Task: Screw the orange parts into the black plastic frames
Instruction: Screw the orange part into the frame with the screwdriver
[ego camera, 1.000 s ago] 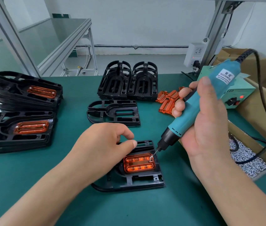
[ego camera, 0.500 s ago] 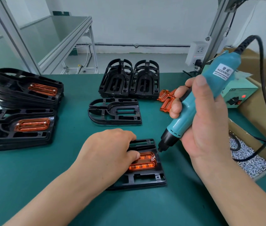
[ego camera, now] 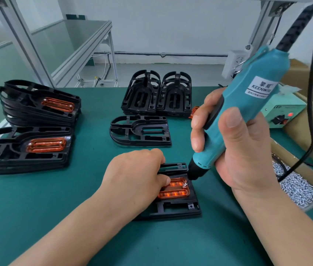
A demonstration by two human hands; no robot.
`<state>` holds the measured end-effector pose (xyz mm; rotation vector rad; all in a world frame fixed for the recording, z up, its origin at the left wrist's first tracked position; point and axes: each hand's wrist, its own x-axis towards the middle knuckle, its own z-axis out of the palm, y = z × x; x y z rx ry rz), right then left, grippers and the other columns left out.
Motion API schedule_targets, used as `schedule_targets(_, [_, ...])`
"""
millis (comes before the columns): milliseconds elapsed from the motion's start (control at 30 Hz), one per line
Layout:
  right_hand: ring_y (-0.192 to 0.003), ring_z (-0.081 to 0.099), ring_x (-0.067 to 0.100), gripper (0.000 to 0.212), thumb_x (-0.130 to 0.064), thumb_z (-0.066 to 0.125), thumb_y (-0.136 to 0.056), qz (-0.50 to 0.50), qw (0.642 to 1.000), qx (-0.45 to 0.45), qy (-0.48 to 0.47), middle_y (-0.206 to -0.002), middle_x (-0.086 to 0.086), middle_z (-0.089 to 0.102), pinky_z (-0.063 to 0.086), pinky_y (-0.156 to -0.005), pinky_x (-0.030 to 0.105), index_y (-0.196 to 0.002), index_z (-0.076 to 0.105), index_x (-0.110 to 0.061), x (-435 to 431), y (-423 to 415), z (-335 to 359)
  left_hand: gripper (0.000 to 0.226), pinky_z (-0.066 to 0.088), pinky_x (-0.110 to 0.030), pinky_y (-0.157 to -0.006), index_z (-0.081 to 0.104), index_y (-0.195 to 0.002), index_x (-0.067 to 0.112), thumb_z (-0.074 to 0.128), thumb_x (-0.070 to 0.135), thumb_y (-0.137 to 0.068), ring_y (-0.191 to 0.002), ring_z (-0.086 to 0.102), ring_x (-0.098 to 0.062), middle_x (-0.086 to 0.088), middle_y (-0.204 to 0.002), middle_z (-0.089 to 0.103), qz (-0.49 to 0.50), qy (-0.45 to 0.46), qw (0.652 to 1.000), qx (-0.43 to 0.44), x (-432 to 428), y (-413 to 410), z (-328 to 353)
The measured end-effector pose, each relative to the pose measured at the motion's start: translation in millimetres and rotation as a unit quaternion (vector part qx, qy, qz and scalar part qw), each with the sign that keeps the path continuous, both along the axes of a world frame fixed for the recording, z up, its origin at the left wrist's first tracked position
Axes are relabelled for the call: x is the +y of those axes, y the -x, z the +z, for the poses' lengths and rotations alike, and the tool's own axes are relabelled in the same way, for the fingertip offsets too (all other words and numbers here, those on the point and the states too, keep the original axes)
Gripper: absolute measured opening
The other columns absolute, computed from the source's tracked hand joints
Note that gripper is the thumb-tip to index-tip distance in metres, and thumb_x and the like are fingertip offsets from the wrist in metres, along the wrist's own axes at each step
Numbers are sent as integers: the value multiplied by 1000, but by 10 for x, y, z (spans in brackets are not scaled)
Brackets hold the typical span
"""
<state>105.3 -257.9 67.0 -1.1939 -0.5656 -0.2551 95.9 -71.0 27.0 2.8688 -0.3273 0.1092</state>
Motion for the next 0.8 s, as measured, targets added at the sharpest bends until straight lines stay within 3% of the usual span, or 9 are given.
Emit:
schedule_targets(233, [-59, 60, 22, 51, -52, 74, -92, 12, 1000, 0, 5, -91, 8, 68, 49, -59, 30, -116, 56, -10, 42, -22, 0, 38, 26, -24, -52, 57, -114, 38, 68, 63, -87, -75, 50, -15, 16, -73, 48, 4, -4, 1000, 10, -11, -35, -15])
schedule_targets(433, [-58, 61, 23, 49, -52, 75, -92, 26, 999, -2, 21, -89, 7, 67, 49, -59, 30, -117, 58, -13, 63, -43, -2, 38, 51, -35, -68, 56, -110, 34, 68, 61, -87, -85, 63, -21, 10, -84, 62, -3, -7, 1000, 13, -6, -46, -23])
schedule_targets(633, [-52, 55, 24, 39, -49, 78, -92, -3, 1000, 12, 25, -77, 6, 61, 47, -57, 30, -105, 60, -17, 68, -74, -16, 38, 44, -33, -63, 55, -113, 36, 67, 62, -88, -85, 63, -20, 12, -85, 61, 1, -7, 1000, 12, -14, -26, -3])
schedule_targets(800, [-50, 52, 23, 29, -43, 78, -94, 28, 999, 11, 35, -71, 4, 59, 47, -57, 29, -102, 62, -21, 87, -70, -41, 37, 44, -33, -62, 55, -114, 36, 67, 61, -89, -82, 62, -18, 12, -82, 60, 0, -10, 1000, 15, -17, -25, 3])
